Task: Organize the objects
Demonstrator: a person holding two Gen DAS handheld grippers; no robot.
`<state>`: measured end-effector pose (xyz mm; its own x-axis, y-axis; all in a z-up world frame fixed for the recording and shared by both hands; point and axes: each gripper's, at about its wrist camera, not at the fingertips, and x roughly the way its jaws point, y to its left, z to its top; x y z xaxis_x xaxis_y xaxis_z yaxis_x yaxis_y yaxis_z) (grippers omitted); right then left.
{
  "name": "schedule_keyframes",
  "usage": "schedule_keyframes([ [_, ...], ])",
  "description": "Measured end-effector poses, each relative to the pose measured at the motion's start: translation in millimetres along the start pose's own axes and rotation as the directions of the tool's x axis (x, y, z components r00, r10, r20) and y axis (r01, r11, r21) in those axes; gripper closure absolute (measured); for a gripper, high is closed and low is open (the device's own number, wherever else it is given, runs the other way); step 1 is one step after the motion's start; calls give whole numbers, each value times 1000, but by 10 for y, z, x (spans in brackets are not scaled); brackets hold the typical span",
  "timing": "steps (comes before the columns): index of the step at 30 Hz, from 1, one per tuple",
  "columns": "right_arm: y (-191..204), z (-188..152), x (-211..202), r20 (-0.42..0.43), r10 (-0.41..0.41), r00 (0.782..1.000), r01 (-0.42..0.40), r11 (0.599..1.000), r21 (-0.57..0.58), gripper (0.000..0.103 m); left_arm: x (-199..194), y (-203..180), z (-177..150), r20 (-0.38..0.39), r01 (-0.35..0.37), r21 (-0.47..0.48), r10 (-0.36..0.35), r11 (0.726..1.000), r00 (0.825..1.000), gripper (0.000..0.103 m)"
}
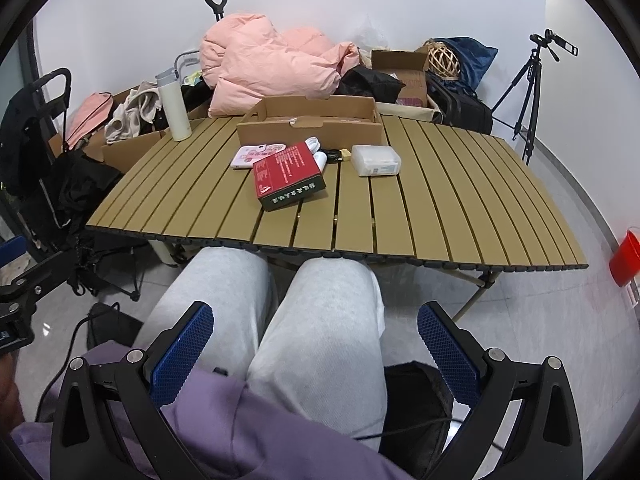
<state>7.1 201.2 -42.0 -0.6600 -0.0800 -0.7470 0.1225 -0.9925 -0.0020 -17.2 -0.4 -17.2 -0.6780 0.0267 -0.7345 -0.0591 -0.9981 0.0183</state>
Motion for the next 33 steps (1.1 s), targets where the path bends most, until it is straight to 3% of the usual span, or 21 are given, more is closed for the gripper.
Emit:
schedule_keyframes([
  [2,-66,48,148,10,-35,999,35,999,3,0,116,61,86,-10,77,-23,-77,997,997,0],
  [5,-229,246,240,95,-63,993,59,997,50,0,365,146,283,-5,185,-80,-186,980,983,0],
  [7,-301,412,222,229,-73,971,61,996,59,0,582,153,421,-18,201,-101,-204,974,979,0],
  [9,-295,577,374,333,-77,940,85,996,-8,0,881,66,596,-82,167,-40,-169,985,982,0],
  [10,-280,655,522,302,-88,949,105,994,-39,0,1055,16,692,-103,142,-8,-142,990,984,0],
  [12,-279,823,926,147,-69,987,79,995,-65,0,1336,-50,822,-106,107,18,-104,994,989,0],
  [14,-351,919,1218,98,-27,995,28,1000,-7,0,1628,-129,930,-94,110,17,-108,994,990,0],
  [17,-313,1059,1581,102,-29,994,32,999,-37,0,1914,-213,1005,-87,238,-13,-238,971,967,0],
  [19,-306,1186,1828,77,49,996,-48,999,-10,2,2059,-277,1054,-44,274,-47,-276,961,960,1],
  [21,-284,1327,2049,54,111,992,-113,993,21,21,2234,-386,1122,-51,302,-43,-304,952,951,1],
  [23,-241,1449,2254,37,112,993,-112,994,15,35,2423,-455,1180,-75,364,-38,-366,930,928,1],
  [24,-218,1472,2337,23,120,992,-121,993,11,41,2491,-465,1183,-85,371,-41,-373,928,924,2],
  [26,-199,1496,2497,-20,167,986,-166,986,25,54,2646,-442,1149,-119,380,-79,-387,922,915,15],
  [28,-205,1482,2658,-79,231,970,-226,972,68,57,2721,-339,1062,-142,439,-163,-461,884,876,43],
  [30,-182,1424,2672,-97,313,945,-302,947,109,69,2681,-255,1006,-146,472,-200,-502,859,853,59],
  [33,-59,1312,2557,-95,297,950,-289,953,96,69,2501,-177,924,-146,476,-152,-496,866,856,59],
])
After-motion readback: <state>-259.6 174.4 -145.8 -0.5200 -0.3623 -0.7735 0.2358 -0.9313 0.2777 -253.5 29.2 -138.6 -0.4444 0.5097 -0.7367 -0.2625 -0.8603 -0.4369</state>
